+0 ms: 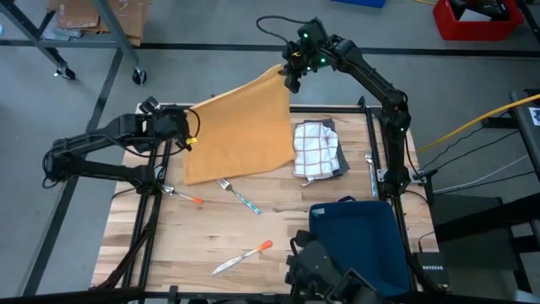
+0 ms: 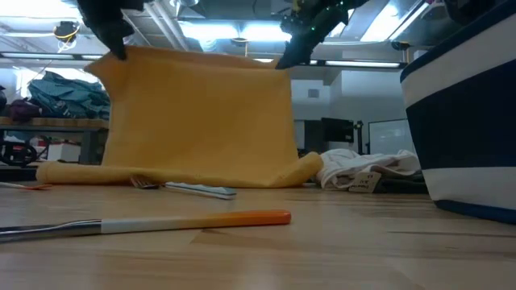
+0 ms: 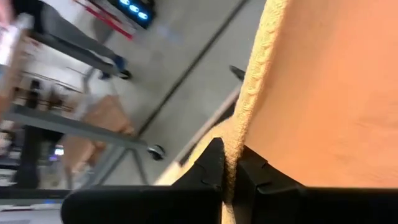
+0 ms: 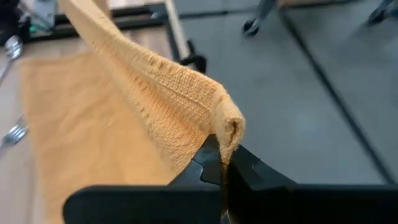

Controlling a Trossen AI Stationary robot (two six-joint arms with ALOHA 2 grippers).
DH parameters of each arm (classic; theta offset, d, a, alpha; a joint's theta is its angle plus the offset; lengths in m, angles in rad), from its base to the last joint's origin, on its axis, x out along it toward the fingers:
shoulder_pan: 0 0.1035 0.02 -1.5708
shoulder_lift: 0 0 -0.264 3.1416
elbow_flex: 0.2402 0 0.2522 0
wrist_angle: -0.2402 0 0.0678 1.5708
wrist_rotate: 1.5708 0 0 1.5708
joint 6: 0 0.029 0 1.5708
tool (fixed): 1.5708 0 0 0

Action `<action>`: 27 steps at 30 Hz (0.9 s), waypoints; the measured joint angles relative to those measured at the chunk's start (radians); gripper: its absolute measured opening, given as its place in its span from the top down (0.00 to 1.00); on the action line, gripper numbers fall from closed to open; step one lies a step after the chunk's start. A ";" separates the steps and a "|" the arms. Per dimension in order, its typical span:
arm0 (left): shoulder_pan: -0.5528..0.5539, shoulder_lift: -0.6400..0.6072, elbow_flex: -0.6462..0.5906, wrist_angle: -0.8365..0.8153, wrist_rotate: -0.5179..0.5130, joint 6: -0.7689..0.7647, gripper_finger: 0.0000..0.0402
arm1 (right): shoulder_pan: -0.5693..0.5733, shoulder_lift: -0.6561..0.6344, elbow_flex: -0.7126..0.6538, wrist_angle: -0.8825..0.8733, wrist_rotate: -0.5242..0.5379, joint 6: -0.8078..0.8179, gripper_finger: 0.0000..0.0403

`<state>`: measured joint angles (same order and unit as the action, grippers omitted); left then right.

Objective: Fold towel
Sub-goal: Fold the orange towel

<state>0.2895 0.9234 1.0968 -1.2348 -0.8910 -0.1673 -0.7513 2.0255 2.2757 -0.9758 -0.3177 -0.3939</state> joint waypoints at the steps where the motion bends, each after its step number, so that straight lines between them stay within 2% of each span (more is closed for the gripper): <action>1: 0.000 0.000 -0.002 -0.004 0.028 -0.010 1.00 | 0.002 0.005 0.000 -0.030 -0.019 0.001 0.99; 7: -0.001 -0.001 -0.004 -0.014 0.230 -0.036 1.00 | 0.025 0.024 -0.002 -0.159 -0.084 0.027 0.99; 13: -0.001 0.000 -0.004 -0.017 0.491 -0.044 1.00 | 0.079 0.024 -0.002 -0.301 -0.086 0.032 0.99; 17: -0.002 0.000 -0.004 -0.028 0.627 -0.049 1.00 | 0.122 0.024 -0.002 -0.355 -0.086 0.033 0.99; 23: -0.002 0.000 -0.025 -0.104 0.663 -0.113 1.00 | 0.176 0.023 -0.034 -0.361 -0.075 0.021 0.99; 27: -0.002 0.000 -0.096 -0.100 0.759 -0.126 1.00 | 0.195 0.023 -0.117 -0.370 -0.060 0.023 0.99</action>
<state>0.2875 0.9230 1.0009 -1.3351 -0.1321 -0.2933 -0.5561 2.0483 2.1587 -1.3459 -0.3780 -0.3712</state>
